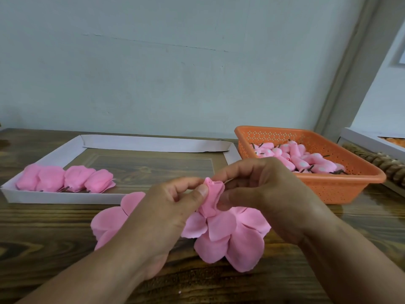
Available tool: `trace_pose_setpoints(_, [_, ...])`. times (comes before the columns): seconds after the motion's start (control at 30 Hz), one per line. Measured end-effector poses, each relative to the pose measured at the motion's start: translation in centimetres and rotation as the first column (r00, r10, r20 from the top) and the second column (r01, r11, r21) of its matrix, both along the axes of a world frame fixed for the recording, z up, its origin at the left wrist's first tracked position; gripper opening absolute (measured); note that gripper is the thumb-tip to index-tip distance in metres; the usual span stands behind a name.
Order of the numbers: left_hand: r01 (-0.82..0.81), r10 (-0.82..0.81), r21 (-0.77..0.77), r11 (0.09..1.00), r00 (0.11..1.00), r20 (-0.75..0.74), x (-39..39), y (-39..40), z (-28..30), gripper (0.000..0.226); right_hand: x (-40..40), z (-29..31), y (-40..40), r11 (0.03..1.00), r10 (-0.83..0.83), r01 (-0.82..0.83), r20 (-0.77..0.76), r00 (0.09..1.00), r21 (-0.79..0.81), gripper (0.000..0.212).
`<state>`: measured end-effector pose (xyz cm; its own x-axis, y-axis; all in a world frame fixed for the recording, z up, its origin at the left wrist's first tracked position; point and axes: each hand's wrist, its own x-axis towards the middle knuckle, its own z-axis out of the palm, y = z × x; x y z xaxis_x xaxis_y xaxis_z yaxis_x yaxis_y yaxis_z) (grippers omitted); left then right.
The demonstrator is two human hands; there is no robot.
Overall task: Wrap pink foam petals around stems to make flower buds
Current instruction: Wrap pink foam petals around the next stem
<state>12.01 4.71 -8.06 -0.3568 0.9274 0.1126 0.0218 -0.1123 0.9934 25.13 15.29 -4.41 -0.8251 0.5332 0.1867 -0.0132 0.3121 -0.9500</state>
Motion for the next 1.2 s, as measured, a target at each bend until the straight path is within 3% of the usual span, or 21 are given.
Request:
trace_pose_setpoints(0.2, [0.034, -0.034, -0.022, 0.999, 0.999, -0.015, 0.1, 0.0, -0.1, 0.031, -0.1, 0.1, 0.0, 0.908, -0.14, 0.108, 0.049, 0.989, 0.405, 0.015])
trace_pose_setpoints(0.27, [0.037, -0.038, -0.038, 0.999, 0.999, -0.022, 0.0, -0.1, -0.1, 0.031, 0.1, 0.3, 0.1, 0.885, -0.137, 0.084, 0.084, 0.987, 0.458, 0.017])
trace_pose_setpoints(0.4, [0.038, -0.04, -0.079, 0.996, 0.999, -0.023, -0.1, -0.1, 0.0, 0.029, 0.4, 0.4, 0.1, 0.937, -0.007, -0.027, 0.097, 0.995, 0.347, 0.03])
trace_pose_setpoints(0.57, [0.044, -0.041, -0.129, 0.991, 0.999, 0.023, 0.0, -0.5, 0.5, 0.033, 0.4, 0.5, 0.2, 0.911, 0.032, -0.082, 0.13, 0.991, 0.404, 0.018])
trace_pose_setpoints(0.63, [0.033, -0.022, -0.124, 0.992, 0.996, 0.092, -0.2, -0.5, 0.5, 0.046, 0.3, 0.4, 0.3, 0.907, -0.016, -0.031, 0.109, 0.994, 0.419, 0.017])
trace_pose_setpoints(0.73, [0.06, -0.019, -0.097, 0.993, 0.926, 0.378, -0.7, 0.0, 0.8, 0.069, -0.1, 0.1, 0.7, 0.919, -0.139, 0.14, -0.028, 0.99, 0.368, 0.012])
trace_pose_setpoints(0.87, [0.12, -0.123, 0.041, 0.992, 0.817, 0.563, -1.0, 0.4, 0.8, 0.066, -0.8, -0.8, 0.8, 0.909, -0.295, 0.328, -0.156, 0.943, 0.258, 0.013])
trace_pose_setpoints(0.93, [0.127, -0.15, 0.079, 0.989, 0.856, 0.495, -0.6, 0.4, 0.3, 0.045, -1.0, -1.1, 0.4, 0.896, -0.329, 0.365, -0.173, 0.928, 0.255, 0.018])
trace_pose_setpoints(1.03, [-0.012, 0.022, -0.033, 0.999, 0.954, 0.298, -0.1, 0.6, -0.7, 0.013, -1.3, -1.3, -0.3, 0.884, -0.309, 0.342, -0.15, 0.939, 0.319, 0.017])
trace_pose_setpoints(1.1, [-0.145, 0.161, -0.087, 0.986, 0.965, 0.205, -0.1, 0.8, -1.3, 0.027, -1.4, -1.3, -0.6, 0.866, -0.276, 0.3, -0.117, 0.954, 0.4, 0.018])
trace_pose_setpoints(1.2, [-0.207, 0.226, -0.119, 0.971, 0.958, 0.174, 0.0, 0.8, -0.9, 0.036, -1.2, -1.0, -0.8, 0.838, -0.239, 0.247, -0.08, 0.968, 0.487, 0.022])
